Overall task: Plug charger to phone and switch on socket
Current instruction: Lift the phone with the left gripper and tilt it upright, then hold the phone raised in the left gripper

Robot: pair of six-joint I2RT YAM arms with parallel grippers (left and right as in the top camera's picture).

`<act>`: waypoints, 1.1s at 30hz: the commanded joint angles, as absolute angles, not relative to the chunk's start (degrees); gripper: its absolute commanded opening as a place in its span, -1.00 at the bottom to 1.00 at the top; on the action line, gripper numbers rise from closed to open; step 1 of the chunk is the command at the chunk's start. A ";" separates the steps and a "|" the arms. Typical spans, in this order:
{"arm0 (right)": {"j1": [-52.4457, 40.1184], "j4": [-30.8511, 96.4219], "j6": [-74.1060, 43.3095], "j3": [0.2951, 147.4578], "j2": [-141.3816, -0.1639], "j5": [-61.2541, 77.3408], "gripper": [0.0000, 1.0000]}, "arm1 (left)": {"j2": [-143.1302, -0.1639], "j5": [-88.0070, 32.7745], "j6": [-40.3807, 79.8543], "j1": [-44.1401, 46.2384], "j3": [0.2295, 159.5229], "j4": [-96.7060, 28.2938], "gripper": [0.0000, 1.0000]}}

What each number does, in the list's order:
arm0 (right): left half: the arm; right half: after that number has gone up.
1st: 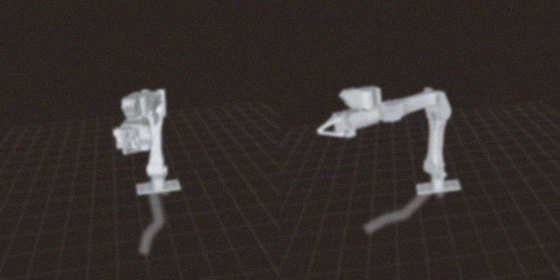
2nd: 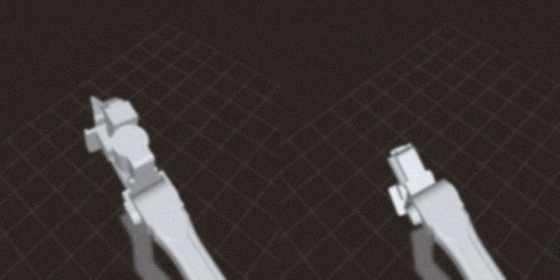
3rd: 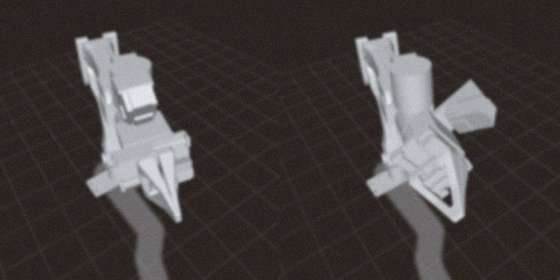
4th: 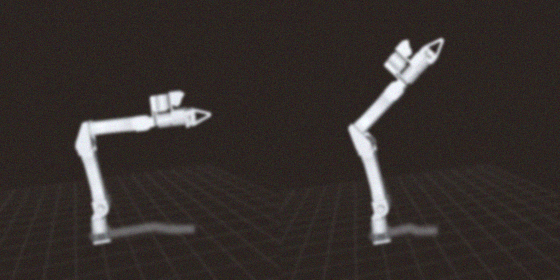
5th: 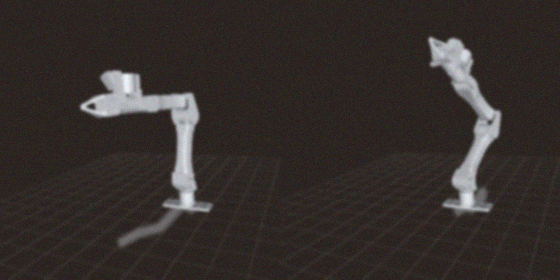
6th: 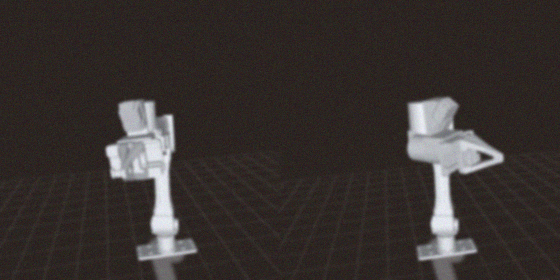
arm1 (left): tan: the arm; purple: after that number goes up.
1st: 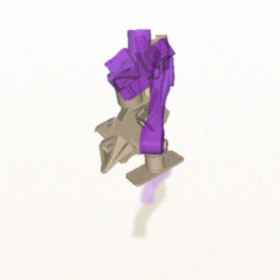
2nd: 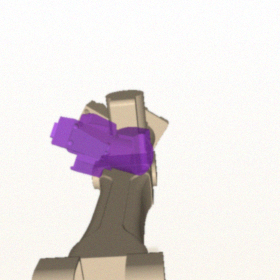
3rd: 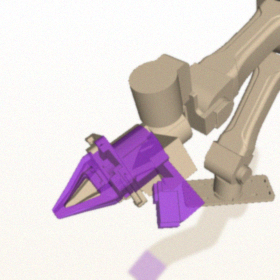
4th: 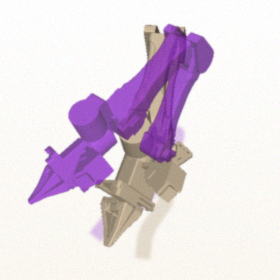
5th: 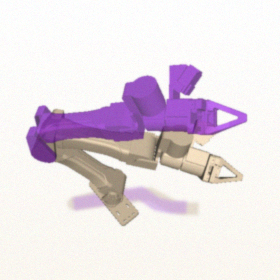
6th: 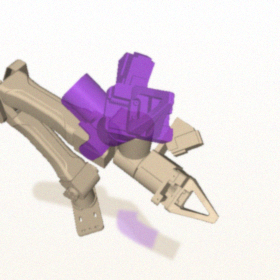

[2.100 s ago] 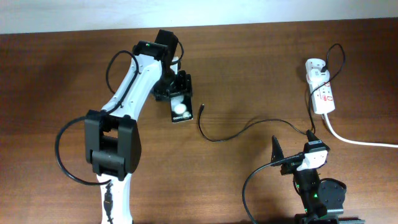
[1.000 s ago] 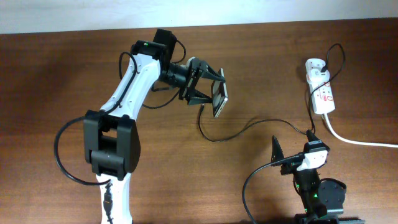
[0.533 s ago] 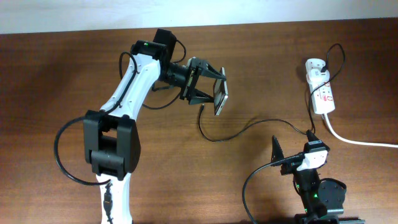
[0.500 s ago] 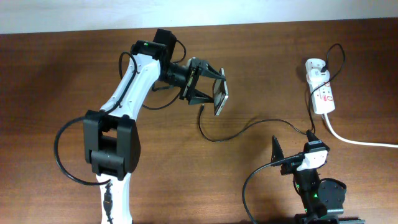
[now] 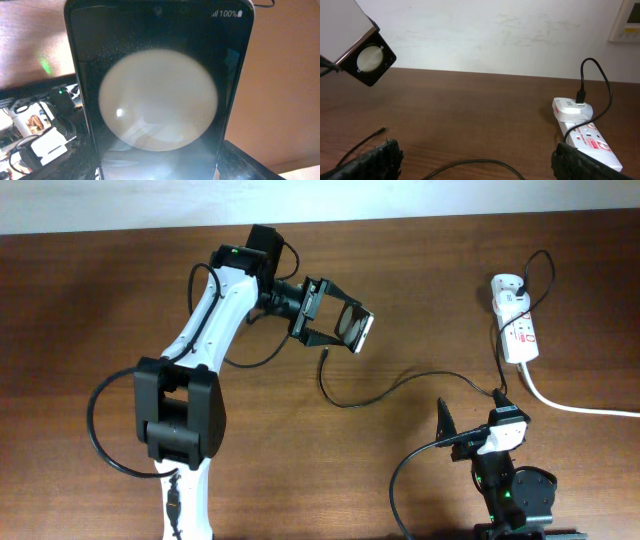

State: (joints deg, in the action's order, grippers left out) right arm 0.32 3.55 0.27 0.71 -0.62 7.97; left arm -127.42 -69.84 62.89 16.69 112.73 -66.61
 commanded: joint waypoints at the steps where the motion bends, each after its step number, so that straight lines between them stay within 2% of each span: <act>1: 0.01 3.66 0.62 0.32 -0.25 8.34 0.97 | -127.59 -73.32 67.18 16.34 114.28 -66.54 -0.68; 9: 0.01 3.66 0.62 0.32 -0.25 8.34 0.97 | -127.59 -73.30 71.64 16.27 114.28 -66.52 -0.75; 15: 0.01 3.66 0.64 0.32 -0.25 8.34 0.97 | -127.59 -73.30 69.06 6.74 114.28 -66.54 -0.77; 19: 0.01 3.66 0.62 0.32 -0.25 8.34 0.97 | -127.59 -73.12 68.69 3.62 114.28 -66.54 -0.78; 33: 0.01 3.64 0.62 0.32 -0.25 8.47 0.97 | -127.59 -73.08 68.71 3.60 114.28 -66.54 -0.83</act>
State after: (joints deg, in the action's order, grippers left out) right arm 0.32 3.55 0.30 0.71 -0.62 7.97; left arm -127.42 -70.52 69.65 3.77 112.73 -66.61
